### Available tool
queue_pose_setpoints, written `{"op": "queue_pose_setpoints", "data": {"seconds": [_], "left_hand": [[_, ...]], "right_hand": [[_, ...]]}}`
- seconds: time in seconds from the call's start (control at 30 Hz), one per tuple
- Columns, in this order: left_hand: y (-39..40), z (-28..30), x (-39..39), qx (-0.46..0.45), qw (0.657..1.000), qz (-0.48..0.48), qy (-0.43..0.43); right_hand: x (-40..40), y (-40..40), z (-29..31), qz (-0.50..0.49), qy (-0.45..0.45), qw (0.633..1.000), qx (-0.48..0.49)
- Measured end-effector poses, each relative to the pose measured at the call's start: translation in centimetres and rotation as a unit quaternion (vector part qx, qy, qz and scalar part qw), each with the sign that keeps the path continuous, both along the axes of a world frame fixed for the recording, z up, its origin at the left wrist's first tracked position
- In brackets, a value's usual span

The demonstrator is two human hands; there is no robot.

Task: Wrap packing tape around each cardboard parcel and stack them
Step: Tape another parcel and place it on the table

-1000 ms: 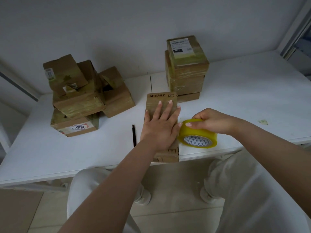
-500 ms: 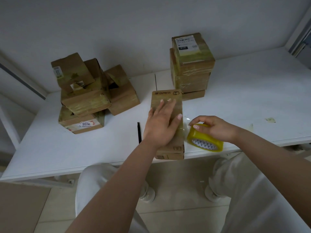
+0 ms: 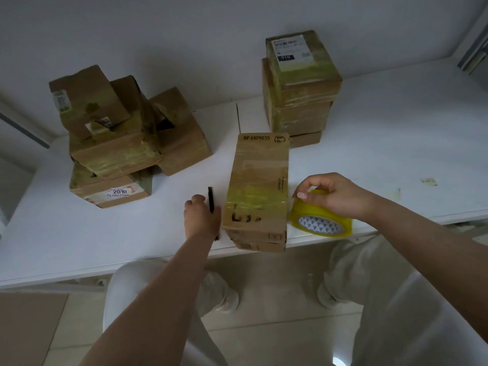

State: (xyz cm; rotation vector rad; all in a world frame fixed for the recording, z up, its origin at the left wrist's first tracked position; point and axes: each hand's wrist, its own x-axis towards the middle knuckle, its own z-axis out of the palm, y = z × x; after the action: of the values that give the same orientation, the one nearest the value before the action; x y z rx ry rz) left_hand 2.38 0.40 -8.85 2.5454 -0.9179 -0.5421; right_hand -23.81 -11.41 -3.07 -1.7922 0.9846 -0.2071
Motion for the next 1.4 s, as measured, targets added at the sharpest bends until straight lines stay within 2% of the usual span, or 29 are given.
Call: {"op": "queue_pose_setpoints", "data": {"seconds": [0.17,0.27,0.33,0.4,0.5,0.57,0.63,0.7,0.77,0.83,0.9,1.0,1.2,1.4], "left_hand": [[-0.7,-0.6,0.4,0.046,0.998,-0.027,-0.040],[-0.6,-0.9,0.8,0.076,0.996,-0.026,-0.028],[-0.1,-0.8,1.0,0.069,0.997,0.012,0.015],[0.6,0.2,1.4,0.038,0.996,0.052,0.065],[0.8,4.1,1.6,-0.072,0.991,0.066,0.093],[0.3,8.3,0.5,-0.152,0.982,0.031,0.108],[-0.3,12.6,-1.5,-0.178,0.977,-0.078,0.091],[-0.7,16.2,-4.0,-0.128,0.963,-0.219,0.085],[-1.2,18.1,-6.4,-0.011,0.938,-0.334,0.091],[-1.9,18.5,-8.5,0.100,0.914,-0.383,0.088],[-2.7,18.0,-9.9,0.165,0.904,-0.385,0.083],[-3.9,16.9,-10.9,0.205,0.903,-0.374,0.049],[-5.5,15.5,-12.1,0.232,0.888,-0.392,-0.062],[-5.9,14.9,-11.9,0.228,0.881,-0.406,-0.078]], "right_hand": [[0.1,0.2,-0.1,0.017,0.004,1.000,-0.006],[0.2,0.6,0.2,0.013,0.002,1.000,-0.008],[0.2,0.7,0.2,0.011,0.009,1.000,-0.013],[0.1,0.9,0.4,0.005,0.018,1.000,-0.015],[-0.2,1.0,1.3,-0.011,0.029,0.999,-0.021],[-0.4,1.1,2.0,-0.025,0.044,0.998,-0.024],[-0.7,1.2,2.6,-0.036,0.059,0.997,-0.034],[-0.9,1.2,3.0,-0.046,0.083,0.994,-0.044],[-1.0,1.4,3.6,-0.060,0.098,0.992,-0.051],[-0.9,1.6,4.0,-0.079,0.105,0.989,-0.069],[-0.8,1.9,4.5,-0.090,0.135,0.982,-0.097],[-0.5,2.5,5.2,-0.093,0.172,0.971,-0.135],[-0.6,3.2,6.1,-0.092,0.190,0.959,-0.187],[-1.6,3.3,6.9,-0.110,0.155,0.959,-0.209]]}}
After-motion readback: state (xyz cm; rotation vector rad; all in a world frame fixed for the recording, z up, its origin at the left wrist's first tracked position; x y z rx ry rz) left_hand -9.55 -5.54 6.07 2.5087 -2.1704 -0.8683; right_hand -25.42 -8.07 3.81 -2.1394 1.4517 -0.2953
